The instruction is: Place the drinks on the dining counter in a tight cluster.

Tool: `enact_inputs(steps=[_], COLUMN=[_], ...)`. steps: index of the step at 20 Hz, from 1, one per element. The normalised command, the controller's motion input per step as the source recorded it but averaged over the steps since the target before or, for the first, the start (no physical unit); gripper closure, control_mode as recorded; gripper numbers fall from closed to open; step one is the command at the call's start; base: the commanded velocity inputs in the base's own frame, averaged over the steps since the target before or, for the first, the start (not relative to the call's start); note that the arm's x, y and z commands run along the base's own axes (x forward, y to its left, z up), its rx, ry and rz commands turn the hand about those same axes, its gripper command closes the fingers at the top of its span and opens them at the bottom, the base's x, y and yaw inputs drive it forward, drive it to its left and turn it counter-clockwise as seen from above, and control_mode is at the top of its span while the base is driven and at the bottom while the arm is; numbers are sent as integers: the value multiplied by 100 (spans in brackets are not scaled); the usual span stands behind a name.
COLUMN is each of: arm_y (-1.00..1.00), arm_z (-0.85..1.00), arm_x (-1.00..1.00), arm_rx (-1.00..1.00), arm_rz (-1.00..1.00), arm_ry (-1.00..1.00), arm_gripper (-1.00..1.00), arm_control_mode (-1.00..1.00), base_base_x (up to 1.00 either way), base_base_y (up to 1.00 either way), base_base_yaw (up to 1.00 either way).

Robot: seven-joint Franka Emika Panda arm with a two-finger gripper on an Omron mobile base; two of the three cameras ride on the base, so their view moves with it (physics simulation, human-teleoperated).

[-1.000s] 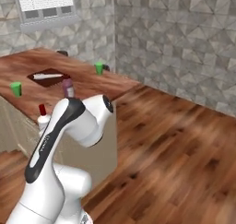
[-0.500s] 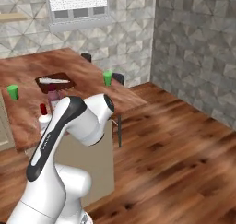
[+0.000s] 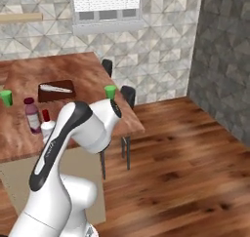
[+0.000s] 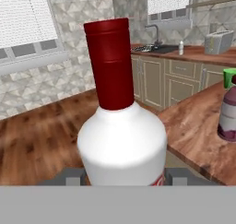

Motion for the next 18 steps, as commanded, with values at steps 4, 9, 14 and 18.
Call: enact_inputs(steps=[4, 9, 14, 18], arm_y=[0, 0, 0, 0], arm_z=[0, 0, 0, 0], arm_x=[0, 0, 0, 0], arm_rx=[0, 0, 0, 0], arm_rz=[0, 0, 0, 0], arm_ry=[0, 0, 0, 0], arm_gripper=[100, 100, 100, 100], arm_control_mode=[100, 100, 100, 100], base_base_x=[27, 3, 45, 67], base_base_y=[-9, 29, 6, -10], base_base_yaw=[20, 10, 29, 45])
